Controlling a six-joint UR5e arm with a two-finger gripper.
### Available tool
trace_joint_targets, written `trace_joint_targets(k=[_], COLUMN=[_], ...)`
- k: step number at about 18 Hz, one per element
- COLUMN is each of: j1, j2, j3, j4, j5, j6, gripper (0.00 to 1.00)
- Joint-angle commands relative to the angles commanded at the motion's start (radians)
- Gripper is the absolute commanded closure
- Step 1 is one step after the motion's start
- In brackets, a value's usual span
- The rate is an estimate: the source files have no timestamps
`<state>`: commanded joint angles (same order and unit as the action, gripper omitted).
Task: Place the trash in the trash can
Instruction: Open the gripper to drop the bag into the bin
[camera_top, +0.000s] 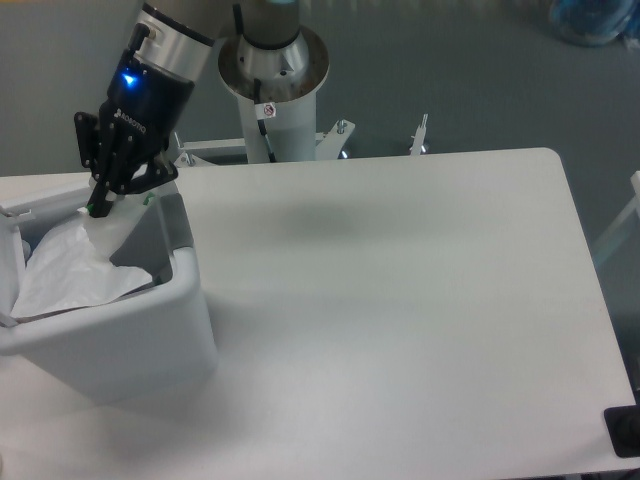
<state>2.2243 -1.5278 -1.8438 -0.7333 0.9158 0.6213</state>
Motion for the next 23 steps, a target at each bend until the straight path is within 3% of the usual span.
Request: trace_joint_targets(k=[7, 15, 16, 19, 23], j1=[-0.041, -0.068, -0.068, -0.064, -0.055], j2=[-0.067, -0.069, -0.069, -0.058, -0.029], j3=[0.008, 0.006, 0.006, 0.008, 0.031], j4=[0.006, 0.003, 0.003, 0.003, 0.003], j5=[0.0, 0.002, 0.002, 0.002, 0.096], j6=[-0.002, -0.005, -0.005, 0.003, 0.0], gripper=[0.99, 0.97, 0.89, 0.01, 0.0])
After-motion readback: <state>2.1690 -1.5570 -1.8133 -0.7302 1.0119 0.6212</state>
